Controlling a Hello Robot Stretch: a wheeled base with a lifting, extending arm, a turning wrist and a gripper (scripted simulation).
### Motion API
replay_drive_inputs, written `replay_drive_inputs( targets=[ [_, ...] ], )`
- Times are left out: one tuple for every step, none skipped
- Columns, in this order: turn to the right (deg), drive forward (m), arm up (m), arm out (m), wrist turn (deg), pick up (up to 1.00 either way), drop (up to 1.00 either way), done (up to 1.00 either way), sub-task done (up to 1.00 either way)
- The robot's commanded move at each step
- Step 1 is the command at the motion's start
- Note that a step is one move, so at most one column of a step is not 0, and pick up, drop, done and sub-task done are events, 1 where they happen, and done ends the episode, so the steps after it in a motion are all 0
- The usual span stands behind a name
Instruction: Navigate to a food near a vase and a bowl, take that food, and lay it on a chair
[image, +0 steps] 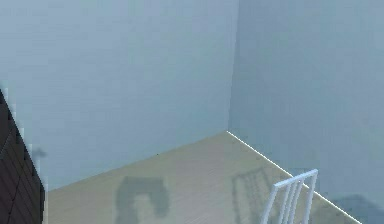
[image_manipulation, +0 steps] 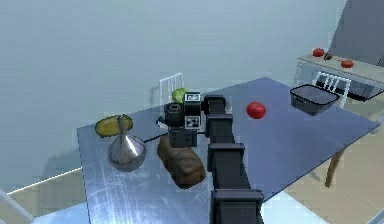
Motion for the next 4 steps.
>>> replay_drive_inputs(
  targets=[
    [0.0,0.0,-0.3,0.0,0.0,0.0,0.0,0.0,0.0],
    [0.0,0.0,0.0,0.0,0.0,1.0,0.0,0.0,0.0],
    [0.0,0.0,0.1,0.0,0.0,0.0,0.0,0.0,0.0],
    [0.0,0.0,0.26,0.0,0.0,0.0,0.0,0.0,0.0]
  ],
)
